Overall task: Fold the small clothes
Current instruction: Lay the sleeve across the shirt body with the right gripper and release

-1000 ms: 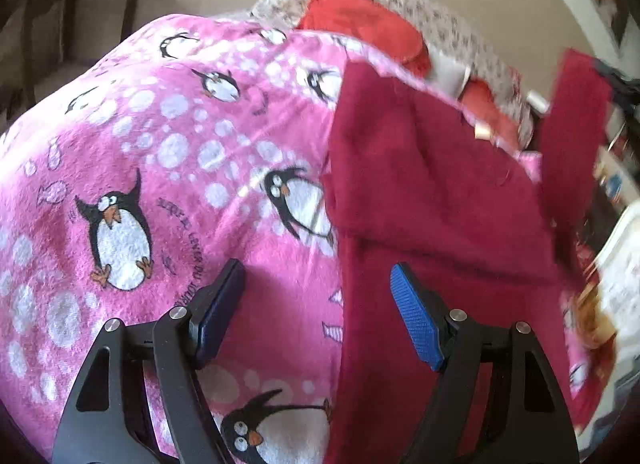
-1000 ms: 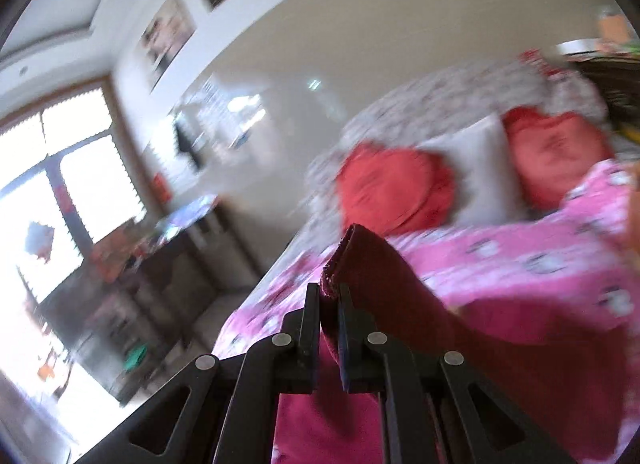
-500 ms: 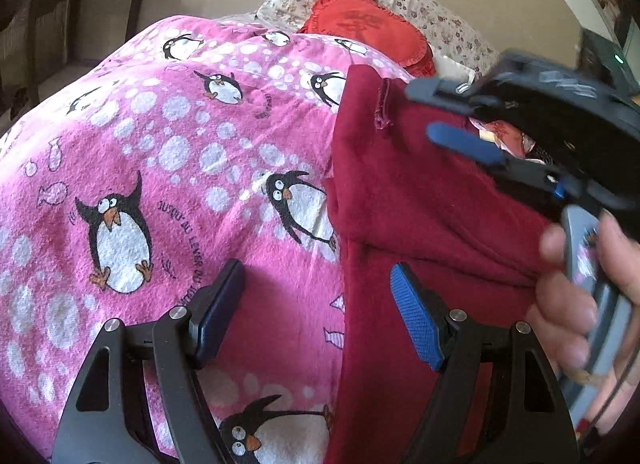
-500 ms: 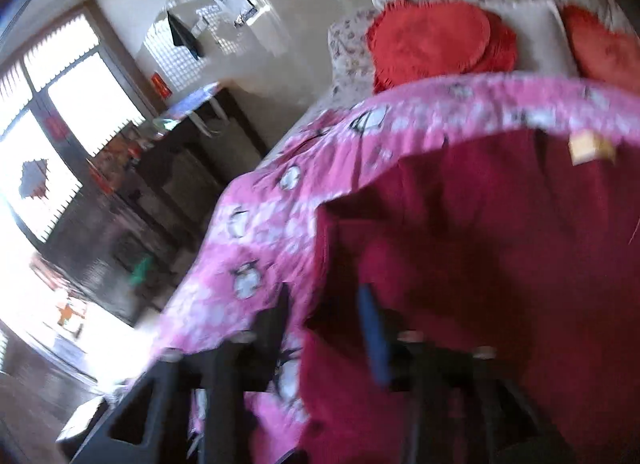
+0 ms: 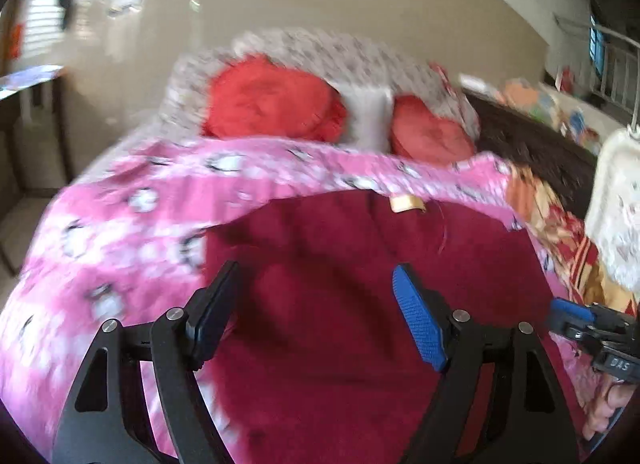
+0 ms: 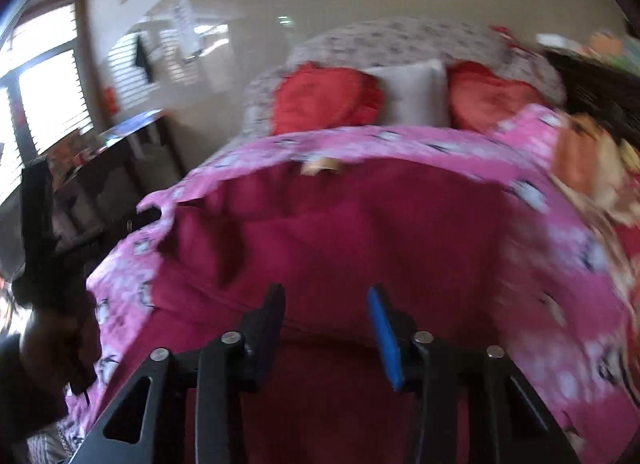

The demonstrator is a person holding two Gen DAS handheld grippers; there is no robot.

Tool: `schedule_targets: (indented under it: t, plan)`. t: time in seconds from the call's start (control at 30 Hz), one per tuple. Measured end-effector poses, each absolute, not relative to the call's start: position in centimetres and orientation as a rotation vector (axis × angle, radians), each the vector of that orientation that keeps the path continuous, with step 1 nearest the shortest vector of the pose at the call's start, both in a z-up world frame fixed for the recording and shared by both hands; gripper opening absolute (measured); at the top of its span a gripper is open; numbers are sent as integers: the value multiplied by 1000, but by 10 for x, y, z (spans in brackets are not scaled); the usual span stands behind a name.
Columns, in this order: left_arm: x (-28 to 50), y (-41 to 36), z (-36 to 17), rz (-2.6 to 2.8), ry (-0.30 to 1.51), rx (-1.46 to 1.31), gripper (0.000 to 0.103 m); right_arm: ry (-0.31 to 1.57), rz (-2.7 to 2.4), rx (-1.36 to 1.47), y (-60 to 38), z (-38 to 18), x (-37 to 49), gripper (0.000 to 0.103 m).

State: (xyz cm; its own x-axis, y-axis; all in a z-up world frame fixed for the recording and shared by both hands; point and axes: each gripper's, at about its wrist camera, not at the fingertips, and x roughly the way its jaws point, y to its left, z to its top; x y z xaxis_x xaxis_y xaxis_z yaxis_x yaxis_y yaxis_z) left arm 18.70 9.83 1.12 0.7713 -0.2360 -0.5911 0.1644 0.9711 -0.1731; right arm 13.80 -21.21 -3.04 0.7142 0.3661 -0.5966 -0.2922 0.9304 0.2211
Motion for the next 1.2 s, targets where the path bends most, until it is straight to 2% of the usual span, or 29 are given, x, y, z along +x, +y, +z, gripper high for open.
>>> schedule_targets:
  t: [0.07, 0.13, 0.17, 0.2, 0.4, 0.5, 0.57, 0.7, 0.83, 0.9, 1.03, 1.2]
  plan:
    - [210, 96, -20, -168, 813, -102, 77, 669, 321, 137, -236, -33, 134, 37]
    - [219, 109, -60, -112, 944, -157, 68, 666, 277, 133, -252, -31, 132, 34]
    - [208, 114, -60, -125, 861, -176, 68, 671, 260, 133, -260, -32, 134, 28]
    - [206, 115, -61, -125, 853, -192, 68, 678, 251, 139, -269, -31, 136, 27]
    - [206, 114, -68, -112, 817, -185, 69, 678, 331, 95, -246, -32, 168, 24]
    - [200, 119, -71, -122, 805, -194, 69, 894, 254, 49, -251, -81, 202, 18]
    - [195, 117, -67, -127, 801, -206, 69, 894, 276, 144, -268, -77, 207, 11]
    - [192, 109, -61, -102, 806, -172, 69, 941, 287, 142, -271, -60, 212, 12]
    - [195, 106, -62, -87, 808, -153, 69, 754, 245, 131, -270, -10, 220, 13]
    - [195, 107, -62, -91, 807, -161, 69, 717, 196, 111, -267, -3, 239, 15]
    - [194, 109, -62, -98, 802, -174, 69, 905, 153, 32, -258, -53, 279, 16]
    - [193, 111, -61, -98, 797, -189, 69, 936, 93, -87, -240, -40, 279, 18]
